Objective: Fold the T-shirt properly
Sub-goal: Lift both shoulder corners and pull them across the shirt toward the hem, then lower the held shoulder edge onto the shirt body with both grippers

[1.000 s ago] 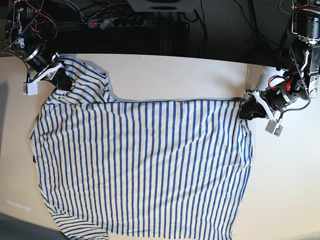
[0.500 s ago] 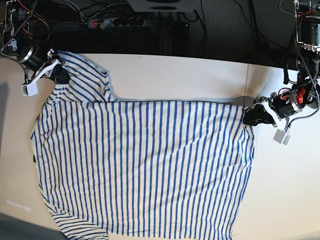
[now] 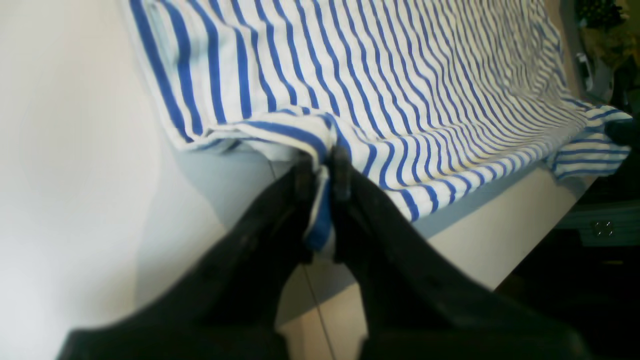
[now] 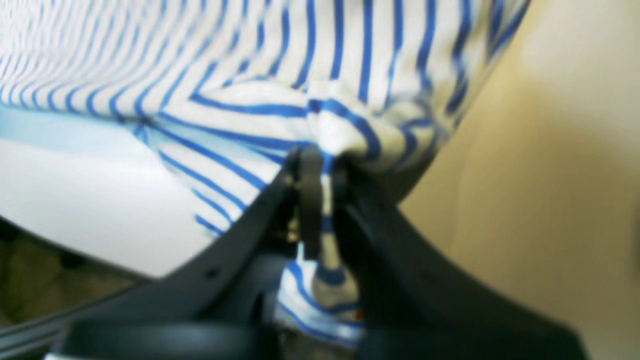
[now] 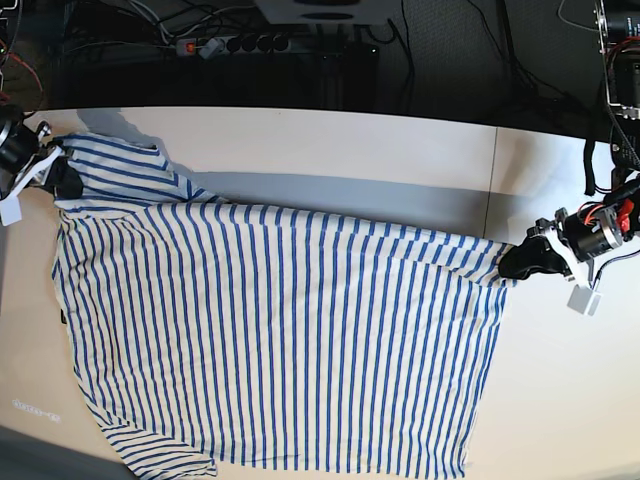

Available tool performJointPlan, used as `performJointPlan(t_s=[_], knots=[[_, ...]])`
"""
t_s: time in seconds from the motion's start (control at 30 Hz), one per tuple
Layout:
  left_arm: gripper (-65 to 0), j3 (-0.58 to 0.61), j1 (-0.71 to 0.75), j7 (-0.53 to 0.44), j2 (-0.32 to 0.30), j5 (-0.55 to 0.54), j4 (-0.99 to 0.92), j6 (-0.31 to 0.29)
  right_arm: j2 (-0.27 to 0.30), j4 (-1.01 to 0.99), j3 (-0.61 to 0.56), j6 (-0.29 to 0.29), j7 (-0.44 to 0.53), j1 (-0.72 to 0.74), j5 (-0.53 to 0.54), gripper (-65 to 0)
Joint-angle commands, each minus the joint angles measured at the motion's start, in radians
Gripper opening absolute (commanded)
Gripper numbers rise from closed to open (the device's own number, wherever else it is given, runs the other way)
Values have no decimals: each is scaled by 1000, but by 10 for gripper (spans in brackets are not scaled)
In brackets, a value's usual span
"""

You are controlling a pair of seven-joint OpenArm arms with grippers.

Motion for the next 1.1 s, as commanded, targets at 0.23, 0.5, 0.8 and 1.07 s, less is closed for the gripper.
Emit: performJointPlan(t_s=[0.23,0.5,0.8,1.07], knots=[[-650,-5,-97,-14,-20,11,12,-23,96,7,11,98,21,163,6,-650],[-650,124,-227,-109,-16,113,-124,-23,121,-43,-193,98,57,364,-82,-650],[-650,176,-409,-148,1,154,-337,-23,90,-289,-484,98,100,699,-163,-650],[-650,176,-478,-272,49,307,-434,-23,-8,-478,-635,97,142,883,-287,-650]])
